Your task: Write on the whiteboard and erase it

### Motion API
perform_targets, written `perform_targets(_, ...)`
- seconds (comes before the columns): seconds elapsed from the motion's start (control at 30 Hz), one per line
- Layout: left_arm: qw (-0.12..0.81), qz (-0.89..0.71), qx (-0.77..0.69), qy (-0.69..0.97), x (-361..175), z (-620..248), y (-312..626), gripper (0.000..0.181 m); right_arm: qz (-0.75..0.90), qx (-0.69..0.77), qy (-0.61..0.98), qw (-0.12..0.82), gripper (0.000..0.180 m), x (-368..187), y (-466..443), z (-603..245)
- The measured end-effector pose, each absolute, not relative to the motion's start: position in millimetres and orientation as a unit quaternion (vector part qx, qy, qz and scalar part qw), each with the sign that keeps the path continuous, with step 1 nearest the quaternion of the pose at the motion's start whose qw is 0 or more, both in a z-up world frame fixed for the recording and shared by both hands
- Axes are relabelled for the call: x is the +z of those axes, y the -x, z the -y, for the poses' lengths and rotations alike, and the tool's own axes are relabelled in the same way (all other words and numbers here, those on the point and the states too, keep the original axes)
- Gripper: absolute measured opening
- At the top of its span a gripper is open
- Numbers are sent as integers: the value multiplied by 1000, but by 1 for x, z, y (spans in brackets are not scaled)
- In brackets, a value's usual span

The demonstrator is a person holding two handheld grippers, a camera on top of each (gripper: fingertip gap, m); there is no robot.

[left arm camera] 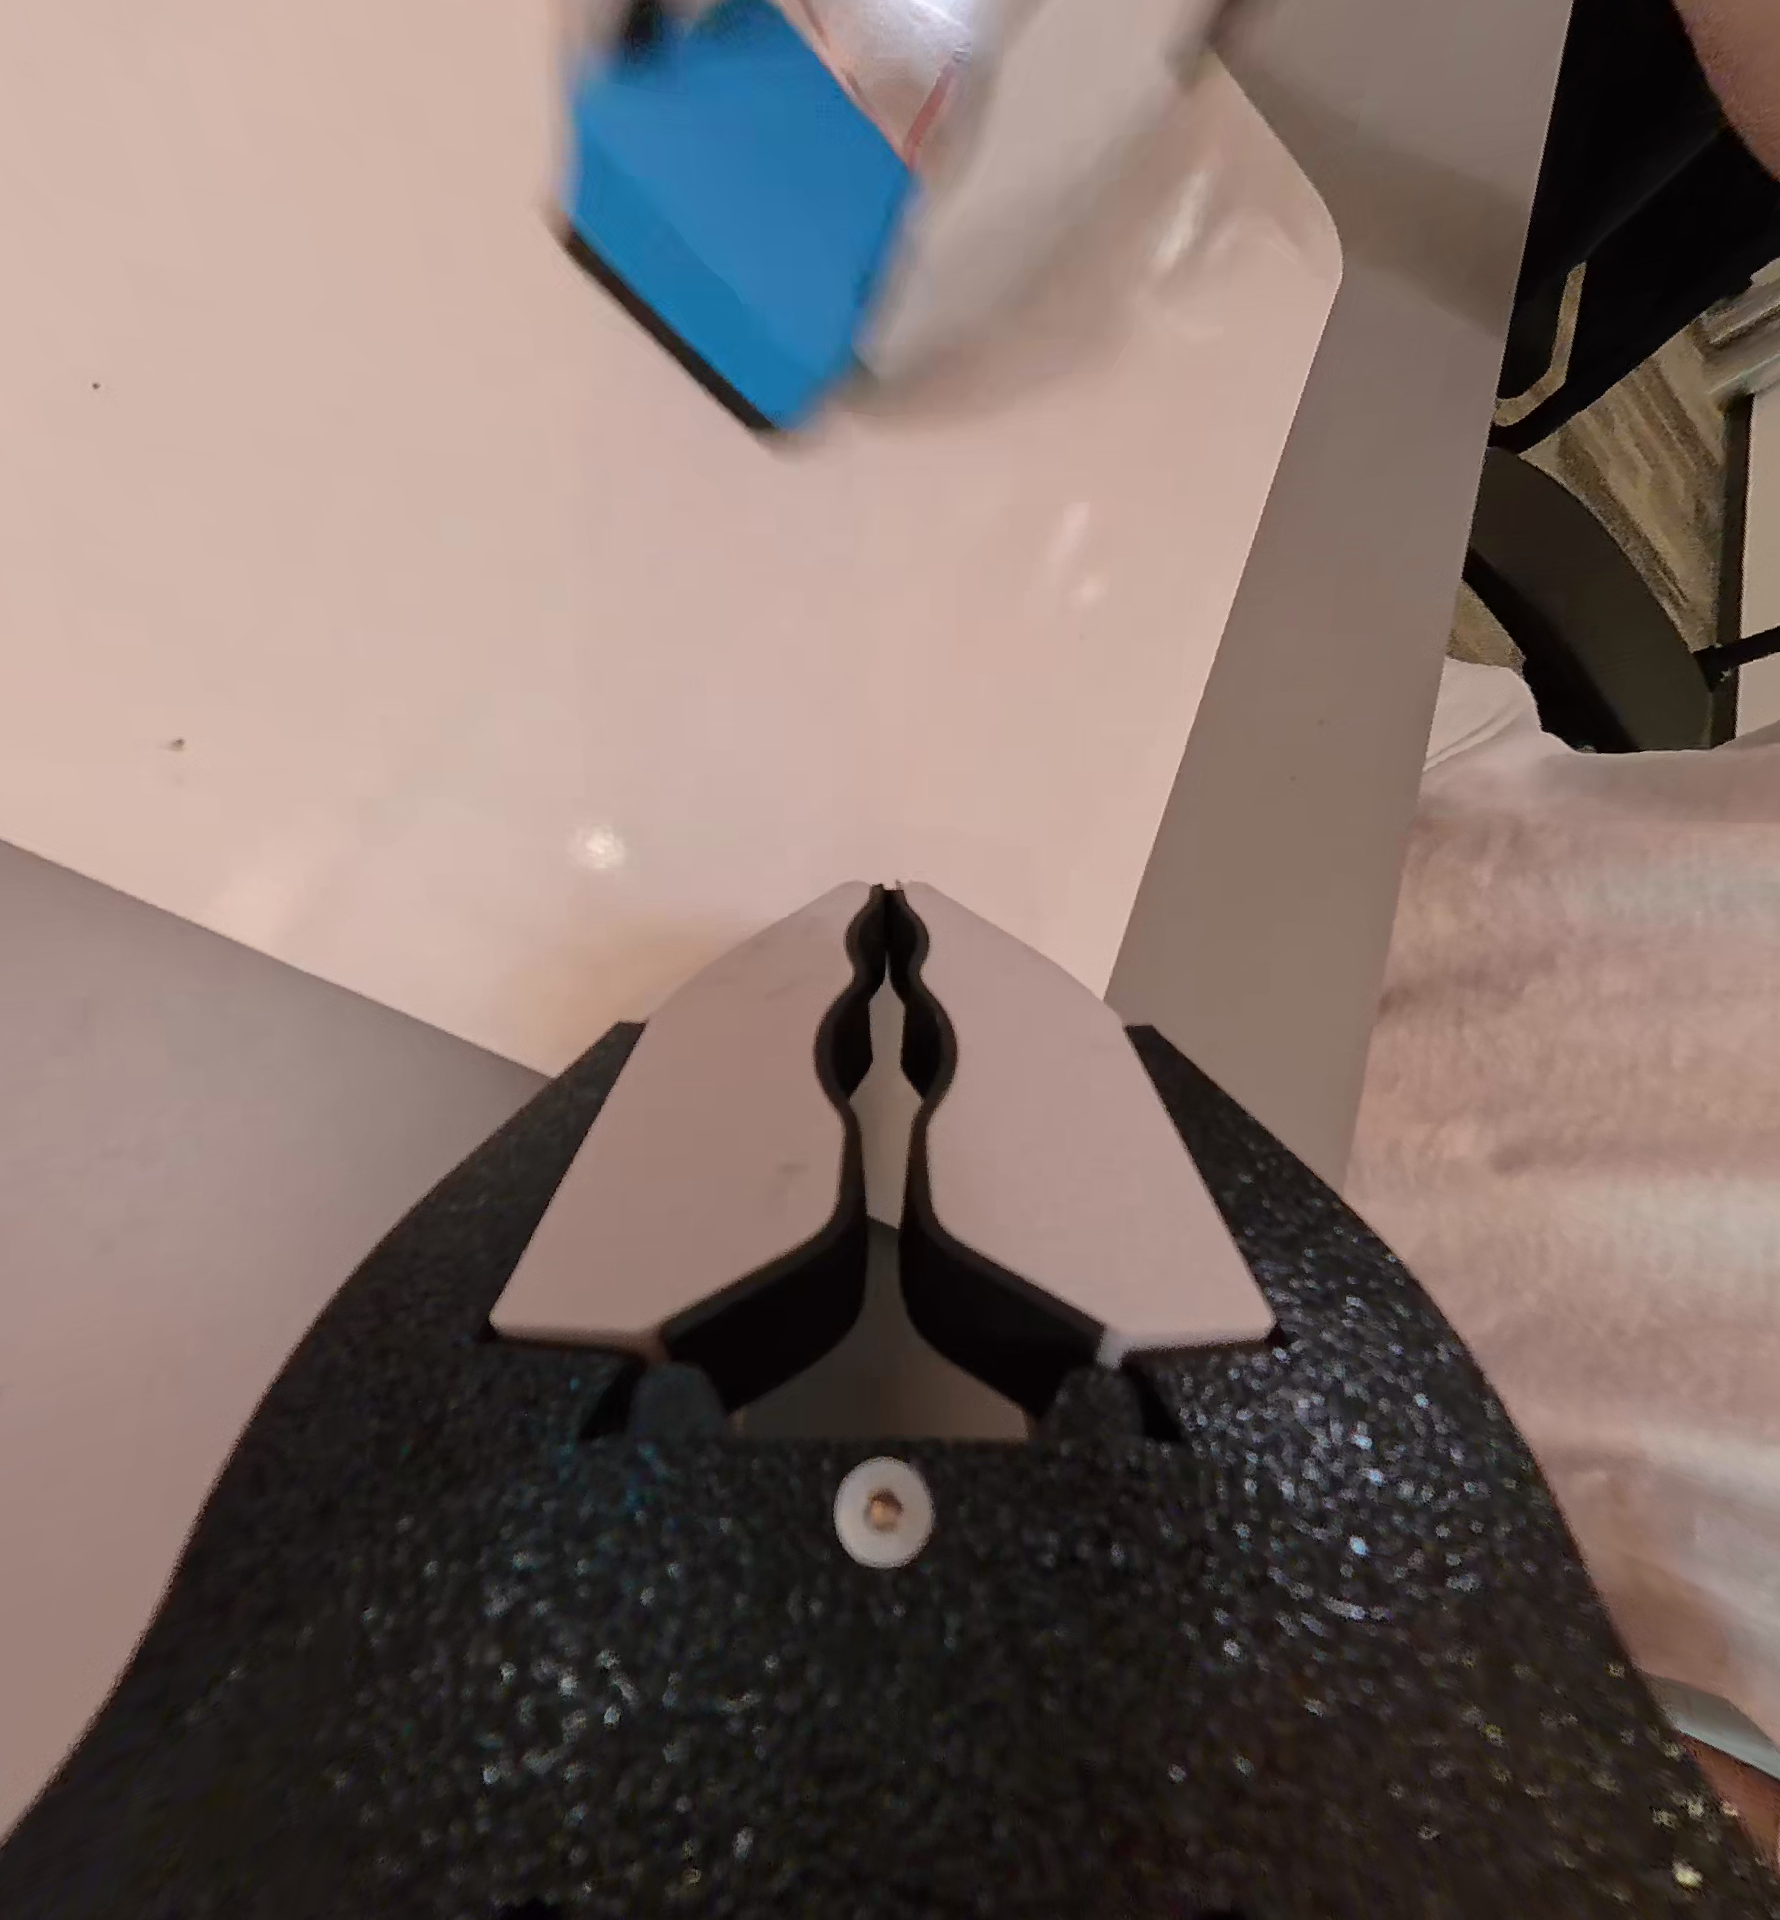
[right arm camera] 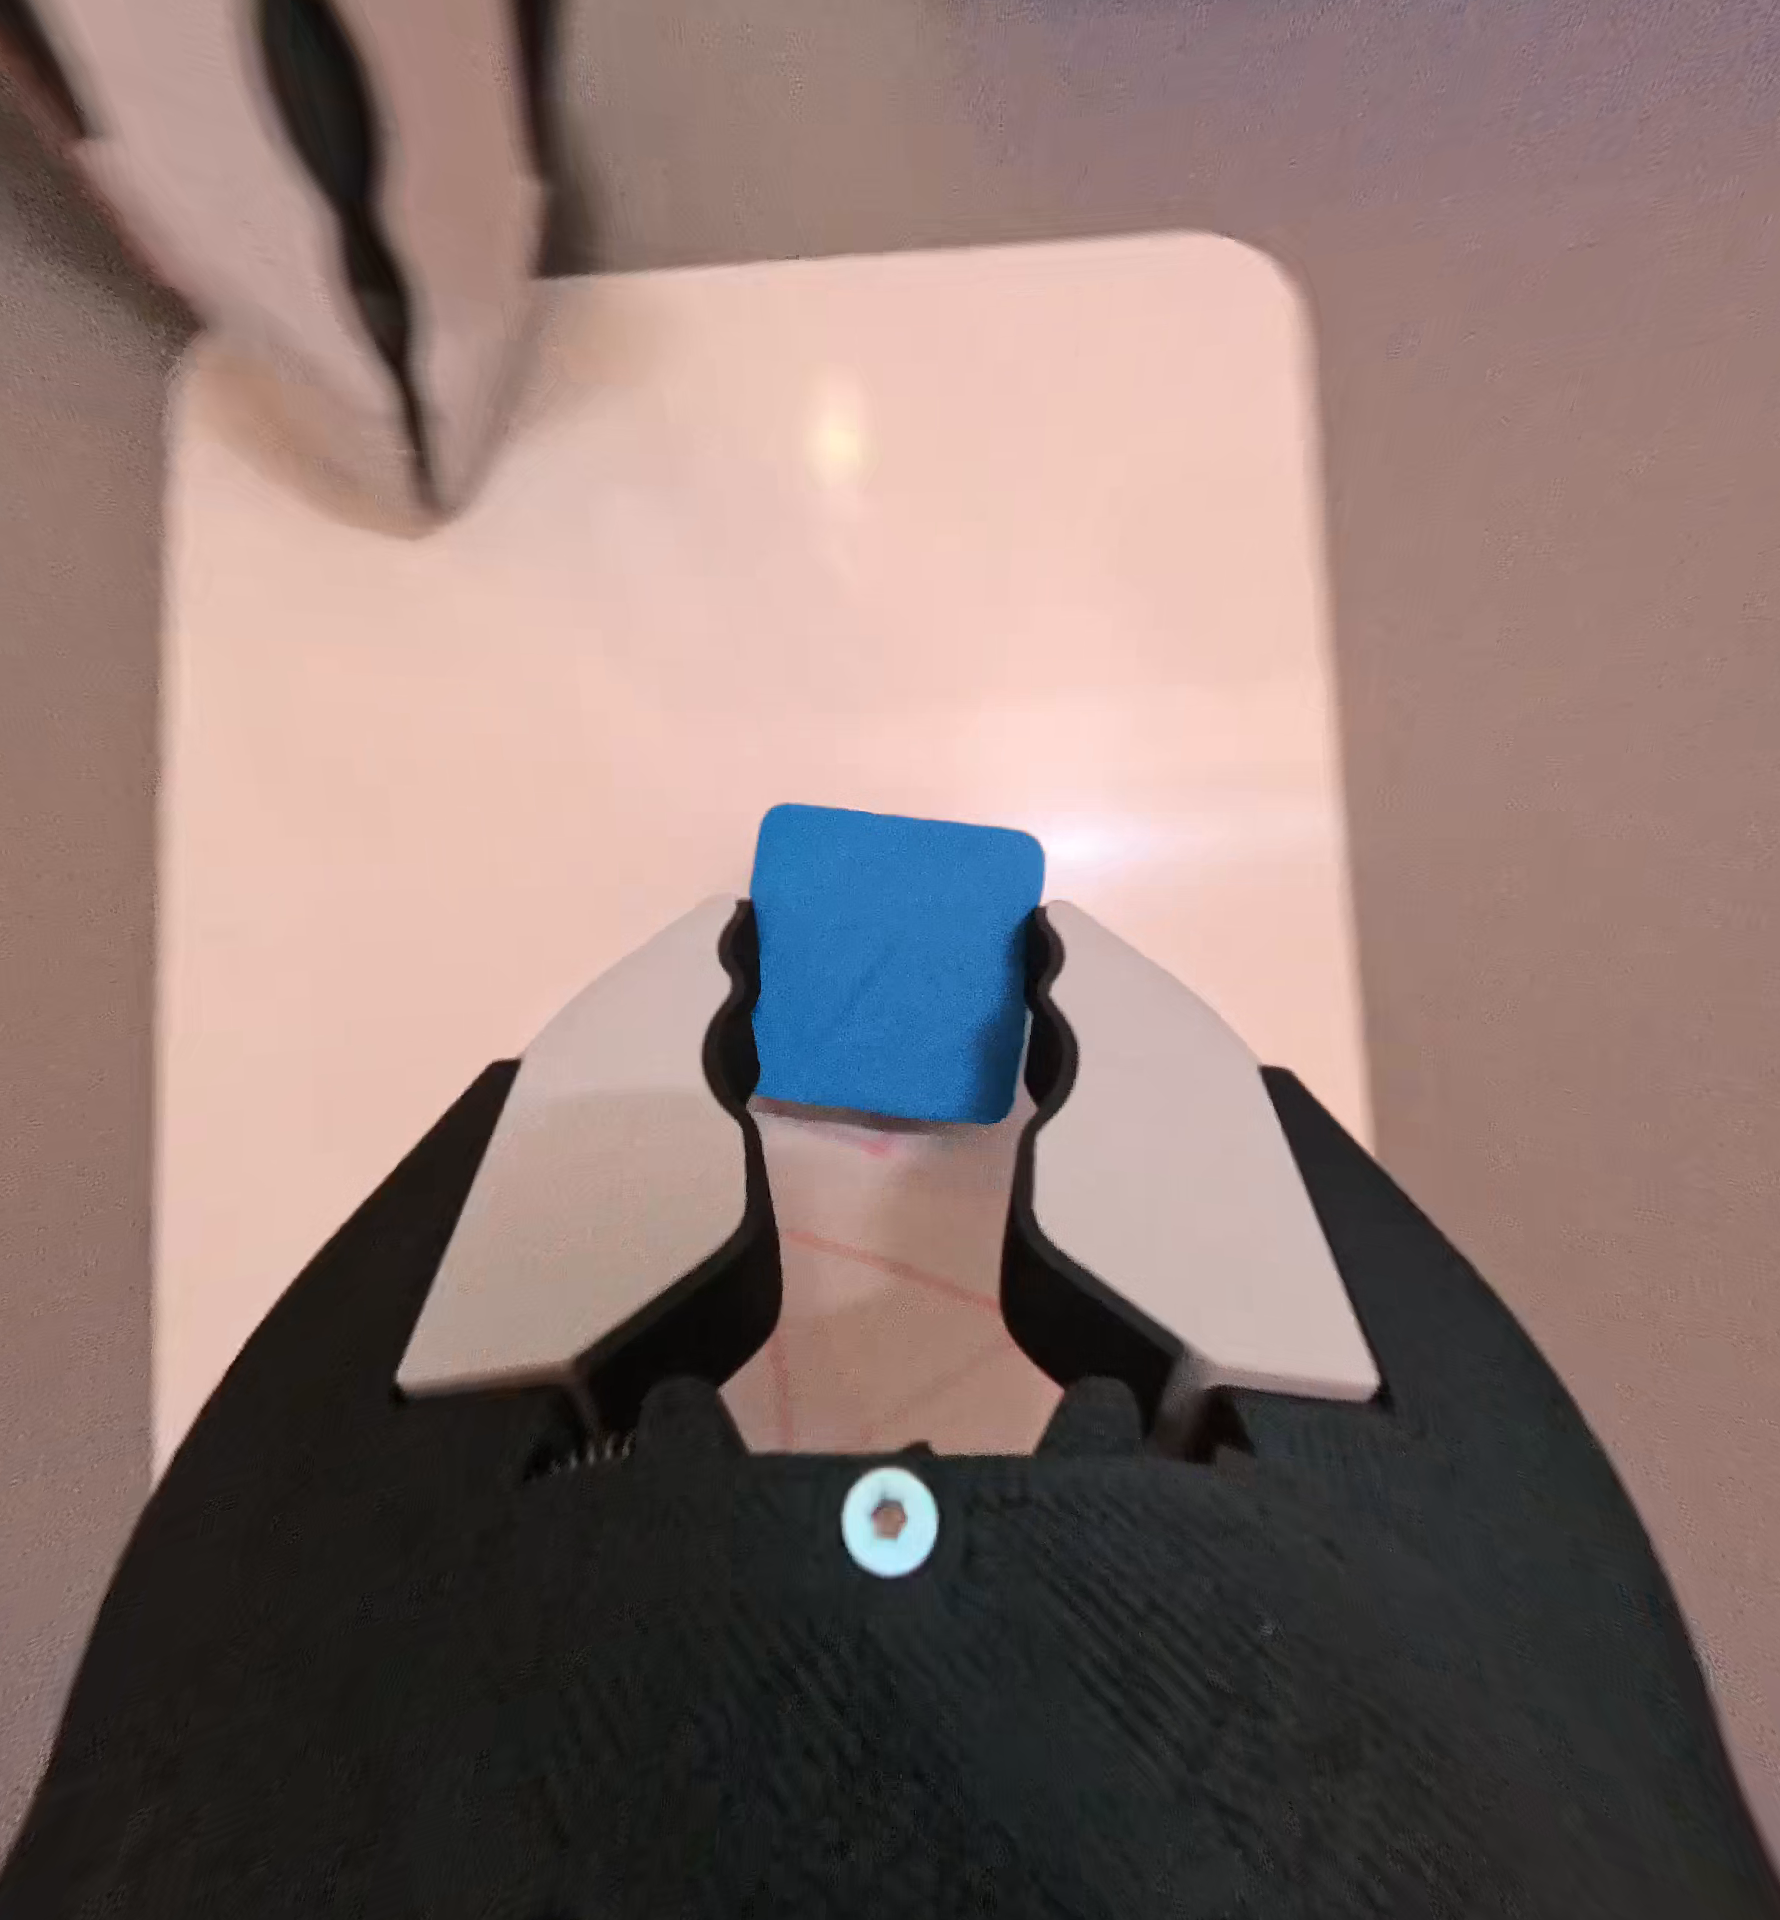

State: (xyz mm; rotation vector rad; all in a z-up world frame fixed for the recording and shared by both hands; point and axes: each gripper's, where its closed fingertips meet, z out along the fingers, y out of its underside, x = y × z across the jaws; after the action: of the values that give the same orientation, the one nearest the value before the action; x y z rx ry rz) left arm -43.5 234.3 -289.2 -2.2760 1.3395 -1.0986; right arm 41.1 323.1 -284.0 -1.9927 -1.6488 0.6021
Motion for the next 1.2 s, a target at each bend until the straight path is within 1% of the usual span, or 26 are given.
perform_targets(0.03,141,-464,-380,788,-289,-235,43,0,560,215,759,255,50,-284,-58,-346)
perform_targets(0.1,142,-465,-378,788,-289,-235,43,0,495,273,781,264,50,-283,-70,-357)
perform_targets(0.17,145,-466,-376,788,-289,-235,43,0,570,294,731,233,50,-282,-59,-315)
perform_targets(0.23,145,-466,-377,787,-289,-235,43,0,630,248,697,236,50,-282,-59,-292)
perform_targets(0.27,143,-465,-378,787,-289,-235,42,0,618,241,711,233,50,-282,-68,-297)
perform_targets(0.33,142,-465,-379,787,-289,-236,41,0,539,219,767,270,50,-283,-100,-335)
perform_targets(0.37,143,-467,-378,787,-289,-236,40,0,500,258,779,278,50,-282,-105,-338)
perform_targets(0.4,144,-468,-376,786,-289,-236,40,0,494,280,775,278,50,-282,-102,-332)
perform_targets(0.47,146,-469,-376,786,-289,-236,40,0,561,273,735,264,50,-283,-87,-300)
perform_targets(0.53,142,-469,-378,785,-289,-236,39,0,595,219,734,244,50,-283,-92,-295)
perform_targets(0.6,140,-470,-379,785,-289,-236,39,0,547,164,773,276,50,-282,-118,-321)
perform_targets(0.63,140,-470,-379,785,-289,-236,38,0,502,176,797,286,50,-283,-134,-331)
perform_targets(0.7,144,-469,-376,786,-289,-236,39,0,433,250,812,300,50,-282,-136,-332)
perform_targets(0.77,147,-468,-375,787,-290,-236,39,0,508,269,771,272,50,-282,-124,-297)
perform_targets(0.83,144,-468,-377,786,-289,-236,39,0,566,247,752,230,50,-283,-126,-274)
perform_targets(0.87,142,-468,-379,786,-289,-236,38,0,560,225,762,234,50,-284,-134,-281)
perform_targets(0.9,141,-468,-380,785,-289,-236,38,0,528,193,785,261,50,-284,-145,-301)
perform_targets(0.97,142,-469,-378,785,-289,-237,37,0,458,231,810,286,50,-284,-149,-319)
perform_targets(1.0,143,-469,-378,786,-290,-237,37,0,451,236,809,293,50,-283,-147,-319)
perform_targets(1.1,145,-468,-376,786,-290,-237,37,0,555,280,744,246,50,-281,-109,-265)
perform_targets(1.17,145,-468,-376,786,-290,-237,37,0,584,227,738,251,50,-283,-112,-269)
perform_targets(1.2,144,-468,-377,786,-290,-237,37,0,553,199,762,272,50,-282,-121,-289)
